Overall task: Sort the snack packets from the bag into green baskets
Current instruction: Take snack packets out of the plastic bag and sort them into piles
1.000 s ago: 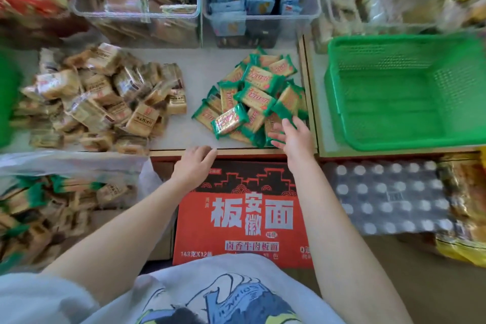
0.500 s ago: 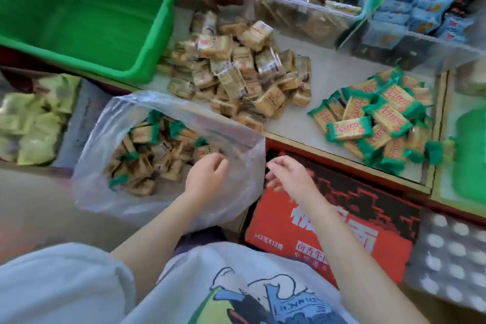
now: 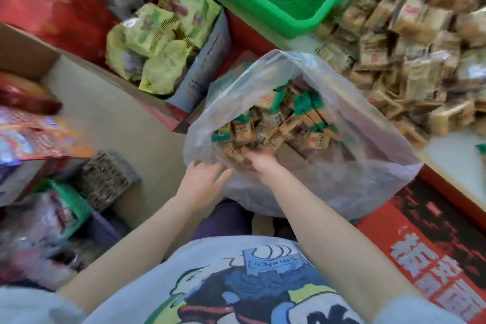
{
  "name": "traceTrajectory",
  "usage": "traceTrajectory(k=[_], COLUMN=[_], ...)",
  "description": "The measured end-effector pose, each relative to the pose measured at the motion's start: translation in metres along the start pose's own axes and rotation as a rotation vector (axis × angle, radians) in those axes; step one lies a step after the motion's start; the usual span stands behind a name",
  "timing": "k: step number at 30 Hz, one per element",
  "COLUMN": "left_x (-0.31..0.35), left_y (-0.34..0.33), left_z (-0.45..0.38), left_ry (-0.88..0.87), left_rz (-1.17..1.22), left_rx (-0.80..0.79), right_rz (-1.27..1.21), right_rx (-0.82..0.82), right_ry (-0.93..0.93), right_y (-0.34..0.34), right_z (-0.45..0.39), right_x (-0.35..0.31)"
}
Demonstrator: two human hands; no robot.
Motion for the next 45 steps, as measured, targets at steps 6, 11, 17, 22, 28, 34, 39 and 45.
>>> traceTrajectory(k=[6, 11, 17, 22, 28, 34, 39, 45], left_x=[-0.007, -0.011, 0.012, 0.097, 0.223, 0.322, 0.323, 0.29], left_y=[0.003, 0.008, 0.025, 0.048, 0.072, 0.069, 0.059, 0.022], left_z=[0.002, 0.002, -0.006, -0.03, -0.045, -0.065, -0.104, -0.134], left_ry=[-0.006, -0.012, 0.085, 0.153, 0.003, -0.052, -0.195, -0.199], left_rz=[0.172, 0.24, 0.505, 1.065, 1.374, 1.45, 0.71, 0.186], left_rx=[0.048, 0.054, 0.066, -0.069, -0.317, -0.338, 0.012, -0.056], right_rz=[-0.365, -0.364, -0.317, -0.278, -0.446, -0.416, -0.443, -0.515], right_rx=[0.094, 0.056, -0.018, -0.076, 0.219, 0.296, 0.546, 0.591], right_ry=[-0.138, -0.189, -0.082, 0.184, 0.441, 0.473, 0.326, 0.296], right_y=[-0.026, -0.027, 0.025, 0.103, 0.198, 0.257, 0.306, 0.327], right_z=[-0.014, -0.013, 0.044, 0.122, 0.19, 0.214, 0.209, 0.182], right_x=[0.006, 0.006, 0.002, -0.015, -0.03, -0.018, -0.023, -0.038])
Point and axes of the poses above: each hand's wrist, its own z-axis away from the middle knuckle, its own y-axis out of the back of the hand, x = y × z, the point moved 3 cm from there along -z, towards the middle knuckle, and after that the axes turned 8 degrees about z, right-handed, at the moved point
